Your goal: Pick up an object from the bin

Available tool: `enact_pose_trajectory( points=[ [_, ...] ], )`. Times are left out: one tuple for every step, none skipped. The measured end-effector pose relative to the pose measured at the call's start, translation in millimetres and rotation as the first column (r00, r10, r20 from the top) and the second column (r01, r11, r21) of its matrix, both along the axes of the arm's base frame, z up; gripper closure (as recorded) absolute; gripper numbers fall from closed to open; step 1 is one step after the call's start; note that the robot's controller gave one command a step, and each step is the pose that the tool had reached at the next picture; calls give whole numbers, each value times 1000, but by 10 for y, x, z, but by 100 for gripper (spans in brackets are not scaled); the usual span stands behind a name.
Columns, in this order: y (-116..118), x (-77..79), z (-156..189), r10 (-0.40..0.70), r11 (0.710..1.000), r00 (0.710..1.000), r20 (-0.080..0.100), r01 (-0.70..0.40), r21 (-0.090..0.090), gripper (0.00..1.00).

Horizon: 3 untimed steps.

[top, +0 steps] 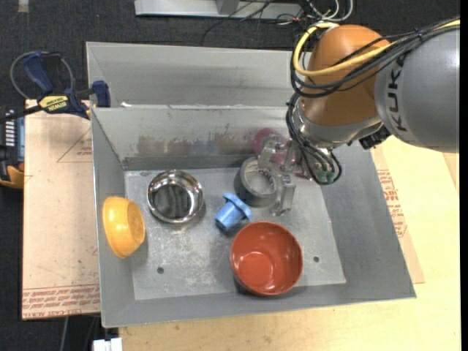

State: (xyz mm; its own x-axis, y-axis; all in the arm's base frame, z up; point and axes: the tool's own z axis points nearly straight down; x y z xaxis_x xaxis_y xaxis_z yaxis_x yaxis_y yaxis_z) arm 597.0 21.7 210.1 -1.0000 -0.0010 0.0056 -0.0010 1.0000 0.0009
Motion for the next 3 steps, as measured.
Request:
enact_pose_trajectory(
  points=[
    [-2, 16, 40, -1, 1000, 1000, 7, 1, 0, 0],
    [-52, 98, -1222, -181, 984, 983, 11, 181, 3, 0],
    [210, 75, -654, -300, 954, 954, 23, 300, 9, 0]
  ],
)
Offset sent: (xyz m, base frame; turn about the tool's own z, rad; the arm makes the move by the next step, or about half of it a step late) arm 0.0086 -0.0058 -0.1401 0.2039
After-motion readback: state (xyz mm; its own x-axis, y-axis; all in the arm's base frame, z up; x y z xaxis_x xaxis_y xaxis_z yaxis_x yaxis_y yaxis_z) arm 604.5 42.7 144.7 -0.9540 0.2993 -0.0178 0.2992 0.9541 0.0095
